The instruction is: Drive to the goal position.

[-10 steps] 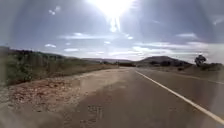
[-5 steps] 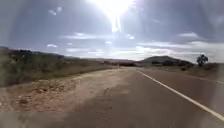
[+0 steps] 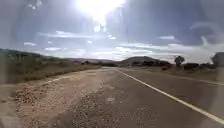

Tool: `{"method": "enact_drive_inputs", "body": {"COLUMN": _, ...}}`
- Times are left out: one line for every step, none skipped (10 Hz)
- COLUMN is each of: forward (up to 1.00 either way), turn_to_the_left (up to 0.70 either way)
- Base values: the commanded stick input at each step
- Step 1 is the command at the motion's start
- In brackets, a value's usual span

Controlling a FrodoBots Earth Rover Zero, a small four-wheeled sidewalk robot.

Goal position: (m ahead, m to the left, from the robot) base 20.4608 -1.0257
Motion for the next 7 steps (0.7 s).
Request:
{"method": "enact_drive_inputs", "body": {"forward": 1.0, "turn_to_the_left": 0.0}}
{"method": "enact_drive_inputs", "body": {"forward": 1.0, "turn_to_the_left": 0.0}}
{"method": "enact_drive_inputs", "body": {"forward": 1.0, "turn_to_the_left": 0.0}}
{"method": "enact_drive_inputs", "body": {"forward": 1.0, "turn_to_the_left": 0.0}}
{"method": "enact_drive_inputs", "body": {"forward": 1.0, "turn_to_the_left": 0.0}}
{"method": "enact_drive_inputs", "body": {"forward": 1.0, "turn_to_the_left": 0.0}}
{"method": "enact_drive_inputs", "body": {"forward": 1.0, "turn_to_the_left": 0.0}}
